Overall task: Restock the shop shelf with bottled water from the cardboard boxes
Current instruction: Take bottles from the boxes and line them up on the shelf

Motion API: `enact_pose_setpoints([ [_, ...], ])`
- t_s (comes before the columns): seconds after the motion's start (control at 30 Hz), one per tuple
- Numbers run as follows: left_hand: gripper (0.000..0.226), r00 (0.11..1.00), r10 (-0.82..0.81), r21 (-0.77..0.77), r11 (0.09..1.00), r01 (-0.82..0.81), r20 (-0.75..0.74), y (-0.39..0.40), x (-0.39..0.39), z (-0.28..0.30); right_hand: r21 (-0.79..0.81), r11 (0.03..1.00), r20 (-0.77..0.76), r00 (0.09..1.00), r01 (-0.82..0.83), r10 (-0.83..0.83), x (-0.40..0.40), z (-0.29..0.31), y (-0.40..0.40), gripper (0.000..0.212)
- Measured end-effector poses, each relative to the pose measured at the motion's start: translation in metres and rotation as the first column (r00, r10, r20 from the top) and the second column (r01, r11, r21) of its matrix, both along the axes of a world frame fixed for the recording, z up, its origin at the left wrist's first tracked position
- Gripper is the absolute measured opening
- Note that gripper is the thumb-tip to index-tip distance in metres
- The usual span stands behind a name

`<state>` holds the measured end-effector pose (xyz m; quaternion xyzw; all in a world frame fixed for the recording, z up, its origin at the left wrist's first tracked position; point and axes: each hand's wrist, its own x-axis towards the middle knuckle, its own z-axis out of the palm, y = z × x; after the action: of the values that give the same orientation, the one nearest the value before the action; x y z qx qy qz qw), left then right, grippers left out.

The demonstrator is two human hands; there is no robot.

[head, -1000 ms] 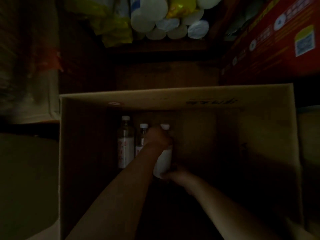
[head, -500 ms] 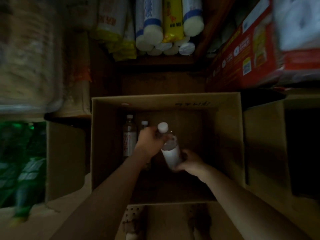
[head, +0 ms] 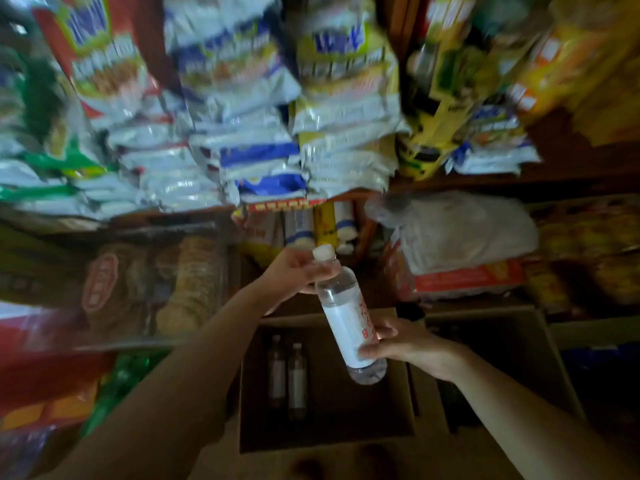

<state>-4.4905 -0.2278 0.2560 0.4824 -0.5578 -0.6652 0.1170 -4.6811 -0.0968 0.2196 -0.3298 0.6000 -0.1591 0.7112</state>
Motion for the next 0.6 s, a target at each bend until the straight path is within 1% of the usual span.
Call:
enact_pose_setpoints([
  [0.1,0.010,0.997,-0.040,-0.031,0.999,0.038,-0.066,-0.014,-0.012,0.071,-0.034,0.994,0.048,0.994,0.099,-0.098,-0.014,0.071,0.001,0.059],
  [0.2,0.007,0.986,-0.086,-0.066,0.995,0.077,-0.140,-0.022,-0.033,0.137,-0.097,0.981,0.050,0.985,0.170,-0.165,-0.022,0.136,0.006,0.086],
  [0.3,0.017,0.971,-0.122,-0.098,0.990,0.103,-0.206,-0.016,-0.057,0.207,-0.177,0.944,0.025,0.960,0.279,-0.279,-0.029,0.191,0.020,0.103],
  [0.33,0.015,0.966,-0.143,-0.110,0.986,0.122,-0.214,-0.014,-0.063,0.227,-0.202,0.927,0.017,0.948,0.315,-0.318,-0.031,0.209,0.026,0.106],
  [0.37,0.011,0.962,-0.162,-0.122,0.983,0.138,-0.222,-0.011,-0.069,0.247,-0.225,0.909,0.010,0.934,0.350,-0.357,-0.031,0.227,0.033,0.108],
  [0.43,0.016,0.943,-0.203,-0.143,0.975,0.170,-0.263,-0.002,-0.084,0.284,-0.279,0.866,0.007,0.902,0.416,-0.431,-0.033,0.263,0.052,0.109],
  [0.53,0.016,0.905,-0.276,-0.149,0.960,0.239,-0.324,0.025,-0.111,0.342,-0.405,0.776,-0.014,0.845,0.484,-0.535,-0.040,0.317,0.088,0.097],
  [0.6,0.019,0.854,-0.354,-0.156,0.935,0.318,-0.383,0.048,-0.133,0.382,-0.507,0.687,-0.025,0.788,0.521,-0.615,-0.047,0.352,0.115,0.092],
])
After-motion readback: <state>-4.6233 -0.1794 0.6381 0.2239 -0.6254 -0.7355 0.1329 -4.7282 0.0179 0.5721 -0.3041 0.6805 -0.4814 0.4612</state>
